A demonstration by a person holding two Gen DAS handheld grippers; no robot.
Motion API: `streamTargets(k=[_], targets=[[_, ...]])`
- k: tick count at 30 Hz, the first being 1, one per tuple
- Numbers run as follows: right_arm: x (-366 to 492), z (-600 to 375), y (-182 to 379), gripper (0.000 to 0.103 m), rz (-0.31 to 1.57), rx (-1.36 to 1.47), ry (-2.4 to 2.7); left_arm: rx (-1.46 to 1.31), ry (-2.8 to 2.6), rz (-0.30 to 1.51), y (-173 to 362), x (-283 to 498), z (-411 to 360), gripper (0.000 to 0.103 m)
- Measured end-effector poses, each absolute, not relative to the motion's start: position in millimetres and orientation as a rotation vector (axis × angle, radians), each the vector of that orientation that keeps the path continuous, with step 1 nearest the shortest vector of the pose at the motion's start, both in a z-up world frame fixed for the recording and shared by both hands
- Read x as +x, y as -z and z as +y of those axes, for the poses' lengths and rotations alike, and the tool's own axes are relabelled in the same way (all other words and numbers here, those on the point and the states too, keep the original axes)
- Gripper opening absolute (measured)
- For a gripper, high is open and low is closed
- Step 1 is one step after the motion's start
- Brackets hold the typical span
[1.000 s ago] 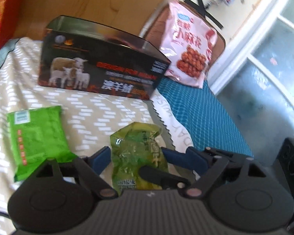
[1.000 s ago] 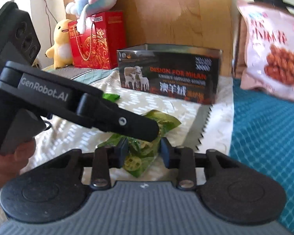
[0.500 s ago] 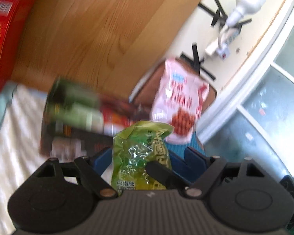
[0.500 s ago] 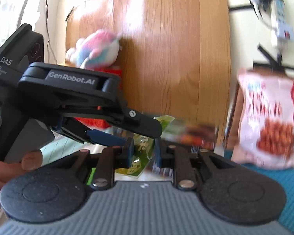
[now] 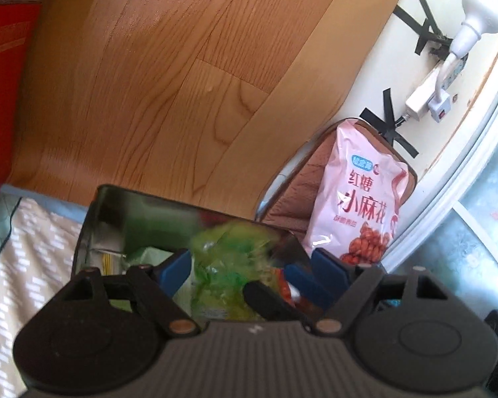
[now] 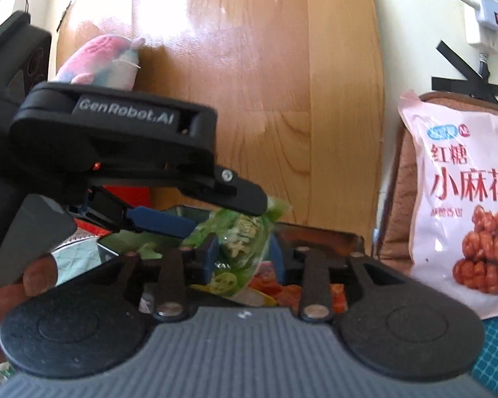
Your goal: Organize snacks
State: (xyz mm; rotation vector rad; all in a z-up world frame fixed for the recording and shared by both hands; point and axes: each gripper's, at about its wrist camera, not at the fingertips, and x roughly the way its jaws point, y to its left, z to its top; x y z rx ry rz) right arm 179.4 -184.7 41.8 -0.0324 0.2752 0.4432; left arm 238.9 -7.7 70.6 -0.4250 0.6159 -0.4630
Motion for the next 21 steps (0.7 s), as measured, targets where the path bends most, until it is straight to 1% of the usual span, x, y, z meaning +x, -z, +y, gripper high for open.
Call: streamTargets(k=[4, 7, 8, 10, 17, 21], targets=[[167.5, -191.7, -53.2, 0.044, 0.249, -0.007, -0.435, -0.436, 0.469, 0.561, -81.3, 211.8, 7.4, 0.081], [149.3, -195.2, -57.4, 0.044, 0.247, 0.019, -0.464, -0.462, 0.456, 0.510, -91.9, 184.8, 30.4, 0.083], [141.9, -195.3, -56.9, 0.046, 0.256, 0.025, -0.482, -0.470, 0.446, 0.497, -92.6, 174.6, 39.6, 0.085], [128.3, -192.0, -53.5, 0.050, 0.291, 0.036, -0.526, -0.485, 0.405, 0.479, -88.5, 152.0, 59.3, 0.085], [97.4, -166.1, -27.3, 0.050, 0.521, 0.097, -0.648, -0.406, 0.217, 0.510, -49.4, 96.4, 86.5, 0.085], [85.0, -156.2, -11.9, 0.051, 0.575, 0.132, -0.614, -0.341, 0.139, 0.481, -32.6, 78.3, 89.4, 0.085]])
